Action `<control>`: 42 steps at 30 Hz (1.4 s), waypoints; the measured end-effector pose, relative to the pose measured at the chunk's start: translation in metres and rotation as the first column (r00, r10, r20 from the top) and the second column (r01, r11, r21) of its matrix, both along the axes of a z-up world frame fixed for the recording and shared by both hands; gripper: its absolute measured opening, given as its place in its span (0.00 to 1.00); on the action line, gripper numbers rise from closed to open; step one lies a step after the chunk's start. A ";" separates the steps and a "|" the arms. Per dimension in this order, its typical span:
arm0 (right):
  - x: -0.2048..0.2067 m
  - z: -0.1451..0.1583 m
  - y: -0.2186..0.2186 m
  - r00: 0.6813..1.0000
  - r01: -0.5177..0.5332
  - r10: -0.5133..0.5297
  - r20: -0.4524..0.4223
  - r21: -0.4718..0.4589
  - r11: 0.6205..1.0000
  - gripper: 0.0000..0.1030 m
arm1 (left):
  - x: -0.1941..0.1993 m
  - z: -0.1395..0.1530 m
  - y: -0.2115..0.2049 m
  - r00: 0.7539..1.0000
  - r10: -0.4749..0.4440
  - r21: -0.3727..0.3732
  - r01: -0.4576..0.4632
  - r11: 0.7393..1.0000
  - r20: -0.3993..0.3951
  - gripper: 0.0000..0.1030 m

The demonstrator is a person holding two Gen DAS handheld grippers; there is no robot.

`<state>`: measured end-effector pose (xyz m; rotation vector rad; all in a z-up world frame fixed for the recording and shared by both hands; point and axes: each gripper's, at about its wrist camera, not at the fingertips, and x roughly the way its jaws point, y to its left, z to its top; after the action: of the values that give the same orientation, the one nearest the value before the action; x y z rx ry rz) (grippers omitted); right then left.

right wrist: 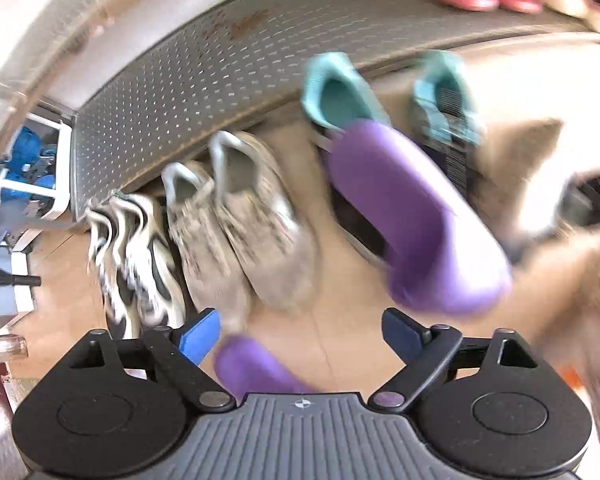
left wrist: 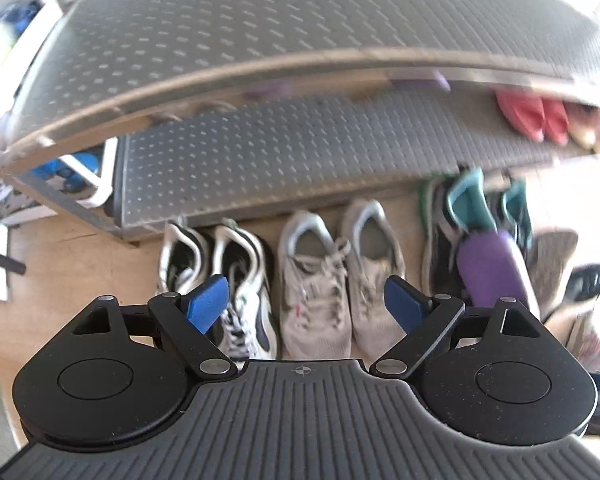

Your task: Organize scattered shoes

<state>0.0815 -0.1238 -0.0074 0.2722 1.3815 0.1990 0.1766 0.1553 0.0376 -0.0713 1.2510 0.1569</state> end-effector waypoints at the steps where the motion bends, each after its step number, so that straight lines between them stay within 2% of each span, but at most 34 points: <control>1: -0.013 0.005 -0.017 0.999 0.041 -0.041 0.011 0.022 0.999 0.93 | -0.008 -0.003 -0.011 1.000 -0.018 0.016 0.018 1.000 -0.006 0.87; 2: -0.027 0.010 -0.034 0.996 0.082 -0.083 0.021 0.044 0.996 0.93 | -0.015 -0.005 -0.017 1.000 -0.030 0.017 0.030 0.999 -0.010 0.87; 5: -0.039 -0.016 -0.066 0.980 0.195 -0.197 0.025 0.077 0.978 0.92 | -0.059 -0.009 -0.054 0.997 -0.076 0.003 0.076 0.997 -0.026 0.87; 7: -0.038 -0.028 -0.081 0.971 0.238 -0.240 0.012 0.079 0.968 0.88 | -0.084 -0.008 -0.065 0.998 -0.060 -0.014 0.060 0.998 -0.008 0.87; 9: -0.033 -0.033 -0.093 0.967 0.256 -0.256 -0.004 0.077 0.964 0.84 | -0.117 -0.011 -0.075 1.000 -0.002 -0.049 0.002 0.999 0.005 0.88; 12: -0.035 -0.026 -0.105 0.964 0.258 -0.262 0.048 0.066 0.964 0.83 | -0.166 -0.026 -0.089 0.998 0.041 -0.114 -0.046 0.992 -0.048 0.87; 15: -0.042 -0.023 -0.118 0.963 0.253 -0.258 0.076 0.073 0.965 0.83 | -0.190 -0.034 -0.108 0.995 0.005 -0.083 -0.013 0.996 -0.098 0.87; 18: -0.045 -0.016 -0.123 0.962 0.239 -0.249 0.115 0.092 0.967 0.83 | -0.196 -0.026 -0.124 0.997 -0.044 -0.030 0.042 0.999 -0.064 0.87; 23: -0.035 -0.015 -0.113 0.973 0.155 -0.157 0.170 0.024 0.988 0.84 | -0.173 -0.018 -0.137 0.990 -0.121 -0.039 0.118 0.992 -0.070 0.87; 26: -0.014 -0.024 -0.099 0.980 0.097 -0.091 0.176 -0.024 0.995 0.84 | -0.141 -0.014 -0.144 0.979 -0.192 -0.031 0.191 0.981 -0.063 0.87; 29: 0.010 -0.039 -0.083 0.984 0.048 -0.035 0.173 -0.071 0.996 0.85 | -0.092 -0.013 -0.148 0.960 -0.277 0.003 0.277 0.961 -0.047 0.87; 31: 0.035 -0.060 -0.068 0.987 -0.007 0.027 0.158 -0.123 0.992 0.86 | -0.066 -0.017 -0.145 0.951 -0.308 0.009 0.308 0.951 -0.030 0.87; 34: 0.075 -0.097 -0.044 0.983 -0.098 0.126 0.130 -0.205 0.974 0.88 | -0.047 -0.030 -0.132 0.953 -0.301 0.005 0.301 0.953 -0.023 0.87; 37: 0.110 -0.127 -0.027 0.976 -0.149 0.186 0.111 -0.278 0.949 0.88 | -0.025 -0.046 -0.117 0.965 -0.249 -0.011 0.249 0.968 -0.084 0.86; 39: 0.127 -0.141 -0.017 0.963 -0.190 0.240 0.121 -0.326 0.926 0.89 | -0.018 -0.045 -0.113 0.960 -0.269 -0.040 0.267 0.963 -0.071 0.86; 41: 0.142 -0.161 -0.005 0.947 -0.258 0.310 0.086 -0.369 0.893 0.93 | -0.014 -0.042 -0.109 0.963 -0.262 -0.036 0.260 0.965 -0.067 0.87; 42: 0.145 -0.168 -0.002 0.943 -0.284 0.327 0.056 -0.371 0.884 0.91 | -0.010 -0.040 -0.105 0.966 -0.250 -0.037 0.248 0.968 -0.064 0.87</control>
<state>0.2263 -0.1262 -0.1752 -0.2636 1.3100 0.2162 0.1665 0.0498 -0.0024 0.0674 1.3190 -0.0773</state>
